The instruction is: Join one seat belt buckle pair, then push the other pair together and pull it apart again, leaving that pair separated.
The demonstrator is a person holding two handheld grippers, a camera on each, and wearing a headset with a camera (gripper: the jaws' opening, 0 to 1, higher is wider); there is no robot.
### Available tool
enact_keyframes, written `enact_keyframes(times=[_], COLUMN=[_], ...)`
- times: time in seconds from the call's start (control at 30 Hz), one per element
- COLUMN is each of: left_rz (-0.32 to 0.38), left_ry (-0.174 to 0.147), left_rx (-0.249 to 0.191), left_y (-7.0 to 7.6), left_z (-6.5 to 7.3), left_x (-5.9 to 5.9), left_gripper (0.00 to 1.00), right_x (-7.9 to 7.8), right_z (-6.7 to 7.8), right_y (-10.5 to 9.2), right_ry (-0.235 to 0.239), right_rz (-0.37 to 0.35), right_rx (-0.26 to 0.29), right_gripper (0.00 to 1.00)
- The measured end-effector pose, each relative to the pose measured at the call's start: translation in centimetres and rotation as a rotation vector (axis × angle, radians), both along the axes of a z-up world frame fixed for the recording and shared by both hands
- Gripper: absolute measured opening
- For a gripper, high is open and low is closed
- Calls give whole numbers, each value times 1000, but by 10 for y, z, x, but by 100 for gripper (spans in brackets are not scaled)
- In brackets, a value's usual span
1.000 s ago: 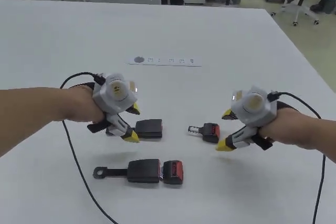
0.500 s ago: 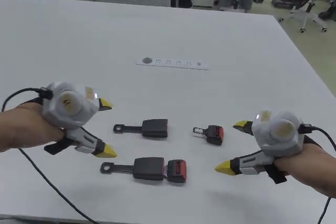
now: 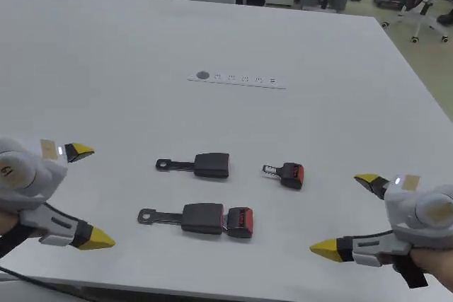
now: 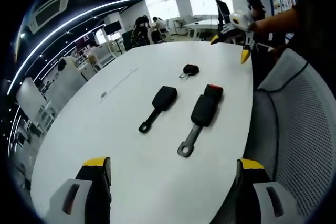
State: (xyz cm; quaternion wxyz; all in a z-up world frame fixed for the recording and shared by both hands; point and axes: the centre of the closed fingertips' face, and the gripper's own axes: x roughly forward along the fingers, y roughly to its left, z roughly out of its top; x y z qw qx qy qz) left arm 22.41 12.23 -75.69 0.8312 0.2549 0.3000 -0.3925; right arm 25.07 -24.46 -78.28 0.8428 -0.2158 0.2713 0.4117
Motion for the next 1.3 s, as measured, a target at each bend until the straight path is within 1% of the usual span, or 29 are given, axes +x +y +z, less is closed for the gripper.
enact_keyframes(times=[0.03,0.1,0.13,0.17,0.2,0.27,0.3,0.37,0.43,0.6,0.67,0.73,0.87,0.93,1.0,1.03,1.13,1.2,1.3], left_rz=[7,6,4,1,-7,-16,-19,-17,-16,-9,-5,-2,-4,-7,-5,-6,-1,7,14], left_ry=[-2,-3,4,4,-4,-18,-24,-37,-43,-62,-68,-64,-56,-62,-75,-84,-91,-100,-97], left_rx=[-8,-3,1,4,13,19,13,-8,-16,-26,-32,-37,-40,-42,-57,-64,-69,-74,-82], left_y=[1,1,0,0,-3,-5,-6,-8,-8,-6,-7,-6,-6,-6,-9,-10,-9,-9,-10], left_z=[-1,-6,-9,-10,-10,-8,-7,-4,-4,-3,-3,-5,-9,-8,-3,0,3,6,7], left_x=[-1,-4,-7,-7,-8,-8,-8,-6,-6,-6,-8,-10,-13,-14,-14,-14,-13,-11,-11], left_gripper=[100,100,100,100,100,100,100,100,100,100,100,100,100,100,100,100,100,100,100], right_x=[-2,-5,-6,-7,-8,-9,-9,-12,-16,-20,-20,-22,-22,-23,-24,-25,-24,-25,-26], right_z=[0,1,3,4,6,10,10,8,5,7,6,5,4,8,12,13,16,16,16], right_y=[-2,-5,-5,-4,-2,0,1,3,3,4,4,4,4,5,5,5,4,2,-1], right_ry=[-1,-6,-9,-7,-12,-22,-19,-19,-16,-14,-12,-14,-36,-34,-37,-36,-46,-39,-57], right_rz=[-1,-7,-10,-12,-15,-15,-17,-12,-9,-18,-20,-16,-11,-25,-34,-35,-46,-55,-59], right_rx=[-1,-10,-7,-1,5,9,20,15,-1,19,20,13,8,27,42,43,40,40,37], right_gripper=[100,100,100,100,100,100,100,100,100,100,100,100,100,100,100,100,100,100,100])
